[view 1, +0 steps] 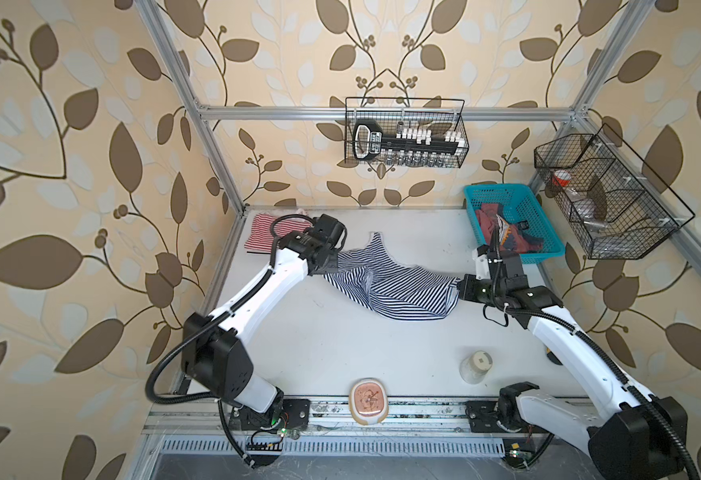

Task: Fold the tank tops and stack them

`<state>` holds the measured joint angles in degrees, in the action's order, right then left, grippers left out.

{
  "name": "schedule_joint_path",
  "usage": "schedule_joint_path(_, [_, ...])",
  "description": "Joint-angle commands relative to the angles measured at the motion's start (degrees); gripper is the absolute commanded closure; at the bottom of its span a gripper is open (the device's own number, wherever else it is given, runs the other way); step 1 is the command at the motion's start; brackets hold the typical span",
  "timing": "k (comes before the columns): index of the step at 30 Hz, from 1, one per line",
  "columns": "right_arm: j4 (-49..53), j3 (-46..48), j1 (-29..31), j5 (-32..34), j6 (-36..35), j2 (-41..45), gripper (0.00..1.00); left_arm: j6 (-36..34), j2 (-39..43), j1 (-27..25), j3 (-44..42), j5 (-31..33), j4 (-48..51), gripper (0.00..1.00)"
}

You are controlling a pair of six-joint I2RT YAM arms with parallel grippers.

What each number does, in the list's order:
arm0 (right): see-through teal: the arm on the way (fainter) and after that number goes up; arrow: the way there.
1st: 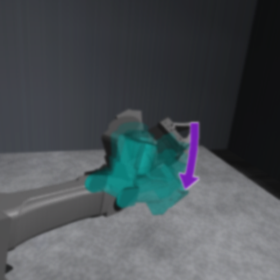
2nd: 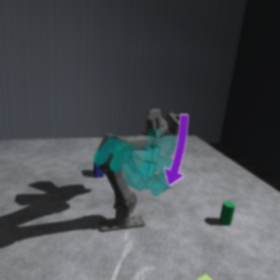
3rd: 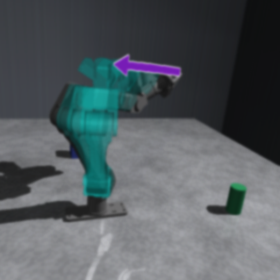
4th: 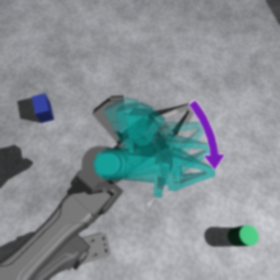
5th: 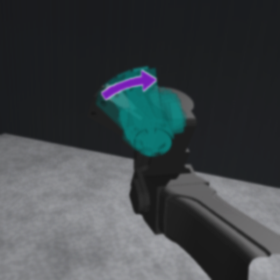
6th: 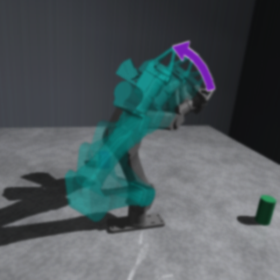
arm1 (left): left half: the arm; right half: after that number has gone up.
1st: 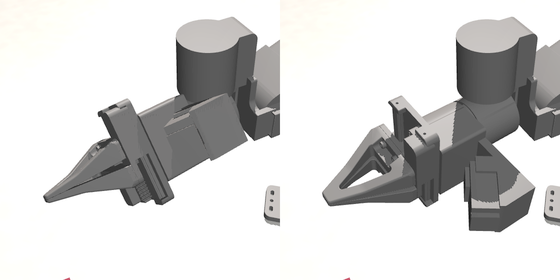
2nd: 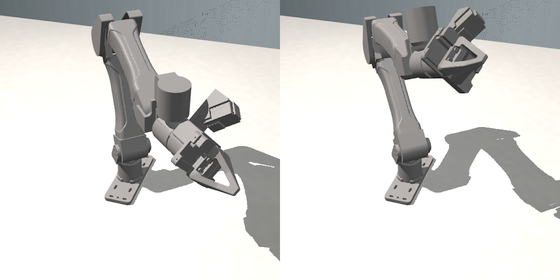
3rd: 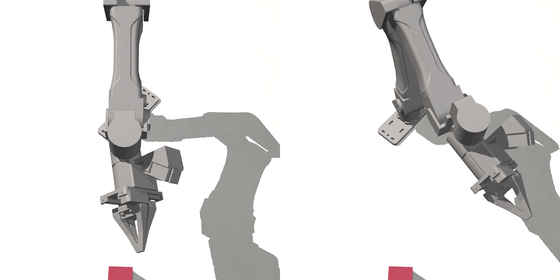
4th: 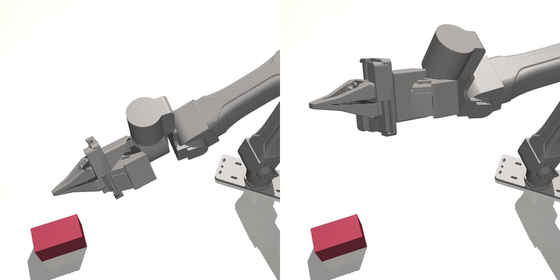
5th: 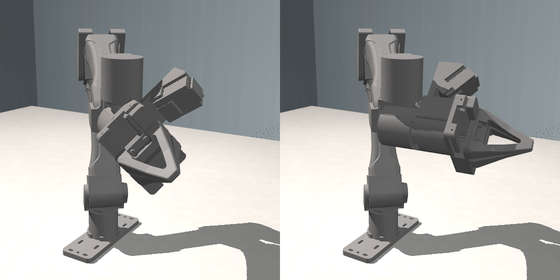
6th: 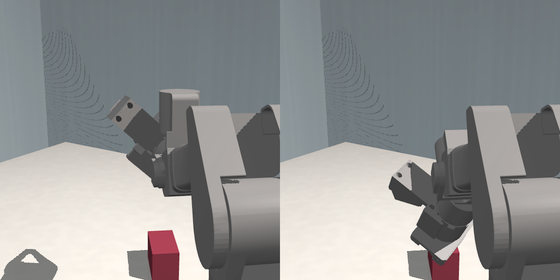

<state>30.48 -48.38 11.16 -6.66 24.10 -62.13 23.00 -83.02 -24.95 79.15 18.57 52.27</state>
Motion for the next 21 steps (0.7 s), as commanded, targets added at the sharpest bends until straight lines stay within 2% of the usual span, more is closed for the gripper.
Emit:
schedule_joint_path(1, [0.77,0.58,-0.88,-0.70,-1.53,0.98,1.00,3.48,4.74,1.12,-4.73,2.88,2.47,1.00])
schedule_joint_path(5, [0.81,0.36,-1.40,-0.96,-1.80,0.96,1.00,5.27,7.29,1.27,-9.71,2.51,3.59,0.98])
schedule_joint_path(8, [0.82,0.54,-1.45,-1.42,-1.82,1.21,1.00,6.23,7.79,1.27,-13.83,0.74,3.43,0.88])
schedule_joint_path(10, [0.88,0.74,-1.44,-1.78,-1.82,1.33,1.00,6.84,7.62,1.25,-16.84,-1.91,2.86,0.63])
schedule_joint_path(12, [0.92,0.92,-1.44,-2.16,-1.86,1.38,1.00,7.09,7.52,1.22,-19.03,-5.33,2.25,0.48])
schedule_joint_path(13, [0.92,1.01,-1.46,-2.46,-1.86,1.27,1.00,7.29,7.63,1.22,-19.73,-7.15,1.93,0.44])
schedule_joint_path(17, [-0.05,1.85,-1.32,-4.05,-1.51,0.63,1.00,7.83,9.90,0.92,-18.80,-12.69,0.08,0.42])
schedule_joint_path(21, [-1.31,2.72,-0.80,-5.03,-1.16,-0.35,1.00,8.84,8.87,-1.04,-15.75,-20.45,-6.95,0.48])
